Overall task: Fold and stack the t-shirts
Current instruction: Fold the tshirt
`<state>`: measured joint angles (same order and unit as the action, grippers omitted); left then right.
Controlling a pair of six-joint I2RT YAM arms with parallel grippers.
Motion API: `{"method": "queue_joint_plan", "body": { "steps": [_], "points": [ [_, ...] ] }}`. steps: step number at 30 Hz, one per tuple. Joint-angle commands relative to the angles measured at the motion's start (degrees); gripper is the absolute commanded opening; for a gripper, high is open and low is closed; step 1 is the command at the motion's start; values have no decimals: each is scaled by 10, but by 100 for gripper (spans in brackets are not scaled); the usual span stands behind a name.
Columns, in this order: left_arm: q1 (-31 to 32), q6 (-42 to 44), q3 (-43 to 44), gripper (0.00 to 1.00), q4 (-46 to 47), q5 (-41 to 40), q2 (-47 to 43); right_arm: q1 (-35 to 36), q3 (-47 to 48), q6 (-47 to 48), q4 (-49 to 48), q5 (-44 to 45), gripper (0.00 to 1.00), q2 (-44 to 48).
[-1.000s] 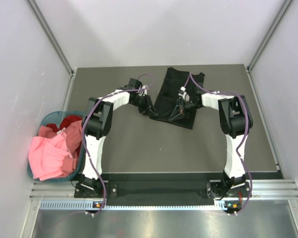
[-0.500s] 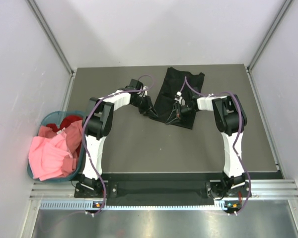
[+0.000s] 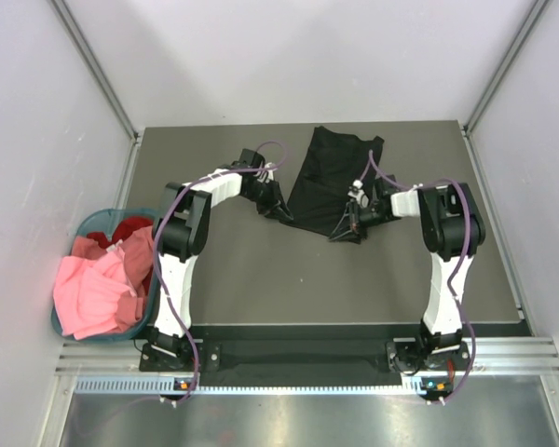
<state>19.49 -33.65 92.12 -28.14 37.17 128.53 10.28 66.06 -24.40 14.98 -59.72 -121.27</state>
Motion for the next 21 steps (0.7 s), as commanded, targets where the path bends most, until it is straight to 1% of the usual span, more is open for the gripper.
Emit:
{"method": "queue_joint_plan", "body": {
  "steps": [1, 6, 13, 17, 20, 21],
  "points": [
    [-10, 38, -18, 19, -38, -54, 17, -43, -34, 18, 7, 7, 4, 24],
    [-12, 43, -20, 19, -42, -54, 19, -88, -75, 44, 22, 12, 4, 39],
    [-15, 52, -19, 19, -45, -58, 18, -98, -120, 52, 39, 24, 4, 101],
    [-15, 57, -18, 19, -46, -54, 8, -96, -96, 38, 49, 35, 4, 143],
    [-14, 56, -19, 21, -40, -39, -9, -79, -43, 1, 30, 40, 4, 156],
    [-14, 55, -21, 22, -38, -36, -16, -72, -28, -15, 2, 43, 4, 154]
  ]
}}
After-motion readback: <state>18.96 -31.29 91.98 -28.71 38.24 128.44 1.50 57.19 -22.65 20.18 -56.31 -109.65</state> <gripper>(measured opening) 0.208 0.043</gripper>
